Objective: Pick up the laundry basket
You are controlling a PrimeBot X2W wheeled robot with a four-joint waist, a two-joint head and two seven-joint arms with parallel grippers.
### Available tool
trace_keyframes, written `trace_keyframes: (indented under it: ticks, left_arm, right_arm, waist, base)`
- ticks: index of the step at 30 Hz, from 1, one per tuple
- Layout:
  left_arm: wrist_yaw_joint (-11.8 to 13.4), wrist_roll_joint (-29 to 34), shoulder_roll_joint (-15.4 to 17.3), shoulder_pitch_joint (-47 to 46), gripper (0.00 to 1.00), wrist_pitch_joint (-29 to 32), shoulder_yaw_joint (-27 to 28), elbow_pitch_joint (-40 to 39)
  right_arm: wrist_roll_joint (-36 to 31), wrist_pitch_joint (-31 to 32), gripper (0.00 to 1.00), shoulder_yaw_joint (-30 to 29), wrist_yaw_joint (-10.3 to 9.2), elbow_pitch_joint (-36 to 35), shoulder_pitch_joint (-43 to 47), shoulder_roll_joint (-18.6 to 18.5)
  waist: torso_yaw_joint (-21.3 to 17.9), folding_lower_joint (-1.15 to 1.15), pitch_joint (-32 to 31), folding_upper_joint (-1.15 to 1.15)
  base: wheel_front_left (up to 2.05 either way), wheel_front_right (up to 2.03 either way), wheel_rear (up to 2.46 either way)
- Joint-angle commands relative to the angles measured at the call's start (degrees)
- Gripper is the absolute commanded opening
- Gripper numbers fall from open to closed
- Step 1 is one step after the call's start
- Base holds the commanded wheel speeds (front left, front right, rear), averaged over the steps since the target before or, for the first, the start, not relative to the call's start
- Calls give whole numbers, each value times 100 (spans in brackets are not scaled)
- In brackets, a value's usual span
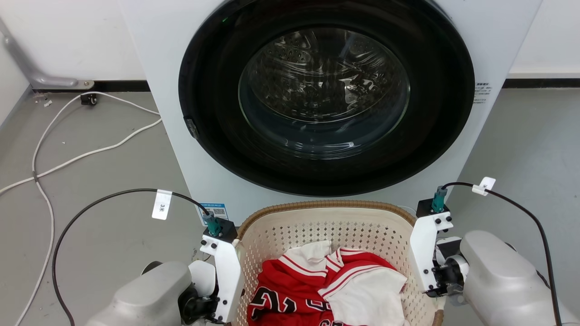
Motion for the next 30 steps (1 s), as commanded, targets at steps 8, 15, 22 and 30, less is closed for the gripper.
trace_keyframes:
  ticks: [8,15,22,30]
  left_arm:
    - [-82,60,43,37,0,46,-27,-1]
    - [-82,14,30,28,0,72,-28,46]
    - [-82,3,43,82,0,120,-28,32]
    - [-82,26,30,103,0,106,-28,26]
  right_arm:
    - [47,-45,0,128,16,54,-152,-91]
    - [135,-50,0,218,16,69,-155,-81]
    - [200,-77,0,335,16,90,-95,-108]
    - [296,-107,0,423,16,122,-82,-91]
  waist:
    - [7,0,-11,0]
    - [-7,0,-15,0]
    - [-32,0,-42,0]
    - [-36,0,-73,0]
  base:
    - [0,0,0]
    - [0,0,0]
    - [0,0,0]
    - [0,0,0]
